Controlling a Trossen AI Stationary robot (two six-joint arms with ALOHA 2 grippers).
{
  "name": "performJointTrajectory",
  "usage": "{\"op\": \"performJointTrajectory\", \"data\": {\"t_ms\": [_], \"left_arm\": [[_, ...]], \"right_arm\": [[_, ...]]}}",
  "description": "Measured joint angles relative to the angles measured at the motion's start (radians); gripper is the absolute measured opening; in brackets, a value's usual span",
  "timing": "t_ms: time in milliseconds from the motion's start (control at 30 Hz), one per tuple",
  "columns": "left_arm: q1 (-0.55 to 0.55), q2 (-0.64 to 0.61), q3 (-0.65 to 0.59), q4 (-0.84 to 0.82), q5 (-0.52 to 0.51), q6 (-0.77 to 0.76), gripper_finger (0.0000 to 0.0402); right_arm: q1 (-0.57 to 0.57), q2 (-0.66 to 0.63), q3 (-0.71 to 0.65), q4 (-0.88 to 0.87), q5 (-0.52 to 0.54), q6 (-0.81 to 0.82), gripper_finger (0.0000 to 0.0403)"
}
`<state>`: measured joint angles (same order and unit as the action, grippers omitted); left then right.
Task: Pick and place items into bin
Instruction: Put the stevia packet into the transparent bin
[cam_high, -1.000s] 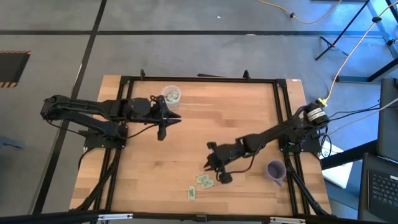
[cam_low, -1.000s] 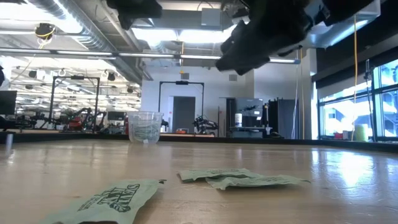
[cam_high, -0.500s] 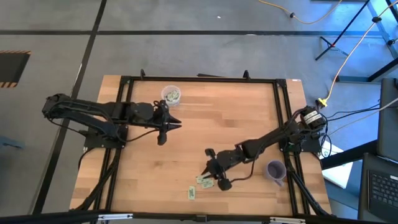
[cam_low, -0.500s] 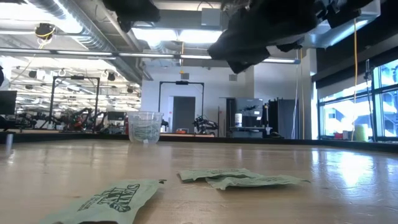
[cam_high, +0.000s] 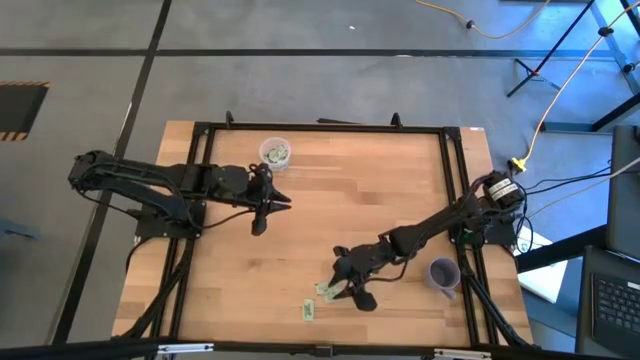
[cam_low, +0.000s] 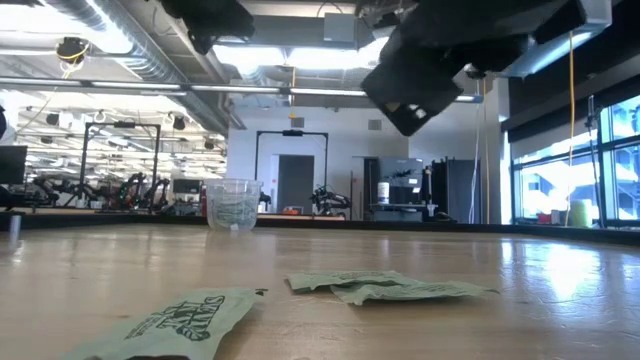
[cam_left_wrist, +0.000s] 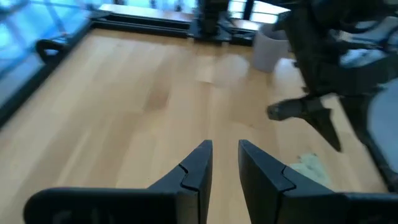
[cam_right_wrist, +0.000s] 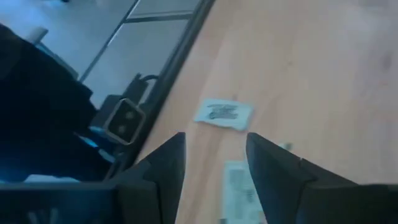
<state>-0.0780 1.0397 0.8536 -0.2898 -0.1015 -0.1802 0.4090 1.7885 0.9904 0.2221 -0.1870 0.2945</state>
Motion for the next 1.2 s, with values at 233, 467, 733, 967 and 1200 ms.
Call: {"op": "performJointTrajectory", "data": {"t_ms": [233,467,733,967,1200], "left_arm": [[-0.103,-0.044,0.000,0.033,-0.073,-0.028,0.0072],[-0.326,-0.162,-0.067,0.119,-0.372,-0.019,0.0072],[-0.447,-0.266,-0.316,0.444,-0.510,-0.017,0.0072],[-0.447,-0.283,-0.397,0.570,-0.509,-0.019,0.0072],[-0.447,-0.283,-0.401,0.568,-0.509,-0.018,0.0072]], "right_arm": [[0.030,0.000,0.000,-0.054,0.097,-0.097,0.0174],[0.030,0.008,0.000,-0.078,0.249,-0.118,0.0174],[0.030,0.120,0.001,-0.085,0.255,-0.119,0.0174],[0.030,0.159,0.001,-0.078,0.255,-0.095,0.0158],[0.030,0.159,0.001,-0.075,0.255,-0.153,0.0118]]}}
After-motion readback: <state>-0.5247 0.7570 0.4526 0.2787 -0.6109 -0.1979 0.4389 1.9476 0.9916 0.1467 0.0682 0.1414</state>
